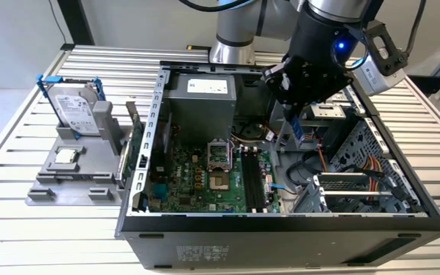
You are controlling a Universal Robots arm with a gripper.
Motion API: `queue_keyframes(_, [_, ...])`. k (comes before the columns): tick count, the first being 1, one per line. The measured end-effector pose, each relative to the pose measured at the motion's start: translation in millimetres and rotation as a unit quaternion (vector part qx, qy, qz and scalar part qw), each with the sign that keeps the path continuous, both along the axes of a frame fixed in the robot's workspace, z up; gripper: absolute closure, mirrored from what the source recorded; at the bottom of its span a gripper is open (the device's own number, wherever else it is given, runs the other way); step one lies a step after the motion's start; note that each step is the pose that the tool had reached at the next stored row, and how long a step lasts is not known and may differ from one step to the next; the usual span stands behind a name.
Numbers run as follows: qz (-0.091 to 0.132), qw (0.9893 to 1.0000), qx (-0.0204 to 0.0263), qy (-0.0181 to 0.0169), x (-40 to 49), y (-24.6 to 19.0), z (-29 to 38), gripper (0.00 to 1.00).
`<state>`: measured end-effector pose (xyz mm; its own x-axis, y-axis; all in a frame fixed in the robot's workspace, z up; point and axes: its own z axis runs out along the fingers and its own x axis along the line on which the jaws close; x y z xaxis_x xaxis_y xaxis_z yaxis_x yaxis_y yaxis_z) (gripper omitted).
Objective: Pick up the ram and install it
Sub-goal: 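Insert the ram into the slot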
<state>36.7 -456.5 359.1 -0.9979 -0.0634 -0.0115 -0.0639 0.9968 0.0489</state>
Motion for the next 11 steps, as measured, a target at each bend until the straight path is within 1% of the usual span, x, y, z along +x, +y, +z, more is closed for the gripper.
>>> queue_keyframes(11, [0.0,1.0,0.0,-0.0009,0.0,0.0,-3.8,1.0])
